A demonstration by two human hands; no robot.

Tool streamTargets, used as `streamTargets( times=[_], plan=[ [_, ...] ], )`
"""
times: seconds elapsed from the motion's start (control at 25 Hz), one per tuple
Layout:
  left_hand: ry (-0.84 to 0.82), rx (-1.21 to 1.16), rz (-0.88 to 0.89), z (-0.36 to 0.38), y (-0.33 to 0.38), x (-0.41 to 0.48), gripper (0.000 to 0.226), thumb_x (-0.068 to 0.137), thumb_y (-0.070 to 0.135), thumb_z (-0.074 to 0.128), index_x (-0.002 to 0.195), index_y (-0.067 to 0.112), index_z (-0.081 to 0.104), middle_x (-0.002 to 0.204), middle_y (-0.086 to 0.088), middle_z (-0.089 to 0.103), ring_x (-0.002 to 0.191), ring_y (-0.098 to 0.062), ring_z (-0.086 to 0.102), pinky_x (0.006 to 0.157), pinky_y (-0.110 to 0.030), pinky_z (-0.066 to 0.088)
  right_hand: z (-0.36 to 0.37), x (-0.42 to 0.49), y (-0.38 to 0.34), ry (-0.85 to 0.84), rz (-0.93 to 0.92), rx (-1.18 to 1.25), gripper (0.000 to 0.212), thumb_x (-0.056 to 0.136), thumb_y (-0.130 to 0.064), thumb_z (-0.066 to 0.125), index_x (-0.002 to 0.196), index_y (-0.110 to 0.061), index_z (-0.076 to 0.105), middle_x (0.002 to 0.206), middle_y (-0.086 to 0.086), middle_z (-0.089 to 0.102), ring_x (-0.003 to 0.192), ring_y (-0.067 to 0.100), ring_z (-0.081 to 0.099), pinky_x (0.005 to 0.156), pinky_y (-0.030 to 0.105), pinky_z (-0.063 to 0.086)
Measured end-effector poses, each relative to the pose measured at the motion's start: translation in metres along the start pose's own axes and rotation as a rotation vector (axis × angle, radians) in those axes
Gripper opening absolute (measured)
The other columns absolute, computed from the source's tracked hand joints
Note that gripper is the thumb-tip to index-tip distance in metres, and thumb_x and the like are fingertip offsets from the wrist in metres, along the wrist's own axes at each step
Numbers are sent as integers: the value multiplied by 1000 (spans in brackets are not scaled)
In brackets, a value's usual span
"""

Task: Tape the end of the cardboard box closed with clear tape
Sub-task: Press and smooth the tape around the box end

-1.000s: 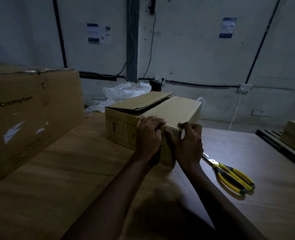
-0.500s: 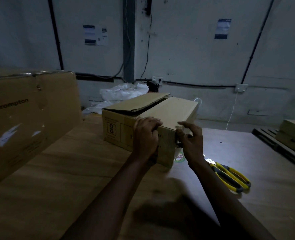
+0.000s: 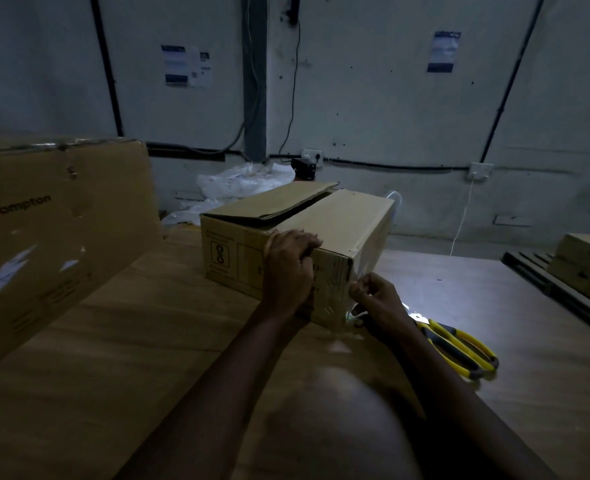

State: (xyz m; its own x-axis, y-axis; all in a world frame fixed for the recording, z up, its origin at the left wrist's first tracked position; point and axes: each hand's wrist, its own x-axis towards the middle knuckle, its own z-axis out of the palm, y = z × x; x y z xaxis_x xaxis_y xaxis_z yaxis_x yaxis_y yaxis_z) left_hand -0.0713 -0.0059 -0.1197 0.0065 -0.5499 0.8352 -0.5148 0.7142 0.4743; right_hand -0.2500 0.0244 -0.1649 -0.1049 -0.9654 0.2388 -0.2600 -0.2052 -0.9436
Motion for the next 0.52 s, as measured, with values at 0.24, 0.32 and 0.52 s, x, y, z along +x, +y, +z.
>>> streamTargets(
  times=[0.24, 0.32, 0.52],
  plan=[
    [18, -4, 1, 0, 0, 0, 35, 68, -4, 48, 90, 12, 69, 96, -5, 71, 99, -24, 62, 99, -59, 37, 9, -4, -6, 96, -116, -135, 34, 71, -18, 82, 72, -21, 48, 75, 2, 59, 68, 19, 62, 55, 36, 55],
    [13, -4, -2, 0, 0, 0, 35, 69, -3, 47, 91, 13, 69, 97, -5, 71, 100, -24, 62, 100, -59, 36, 18, -9, -11, 130, -151, -222, 39, 68, -20, 85, 71, -24, 46, 74, -1, 58, 65, 14, 60, 52, 29, 51],
    [3, -24, -7, -1, -1, 0, 36, 70, -3, 45, 92, 13, 69, 99, -5, 71, 103, -24, 62, 104, -56, 33, 30, -9, -23, 265, -360, -325, 34, 77, -27, 78, 67, -34, 46, 61, -12, 54, 54, 0, 59, 46, 16, 46]
  ],
)
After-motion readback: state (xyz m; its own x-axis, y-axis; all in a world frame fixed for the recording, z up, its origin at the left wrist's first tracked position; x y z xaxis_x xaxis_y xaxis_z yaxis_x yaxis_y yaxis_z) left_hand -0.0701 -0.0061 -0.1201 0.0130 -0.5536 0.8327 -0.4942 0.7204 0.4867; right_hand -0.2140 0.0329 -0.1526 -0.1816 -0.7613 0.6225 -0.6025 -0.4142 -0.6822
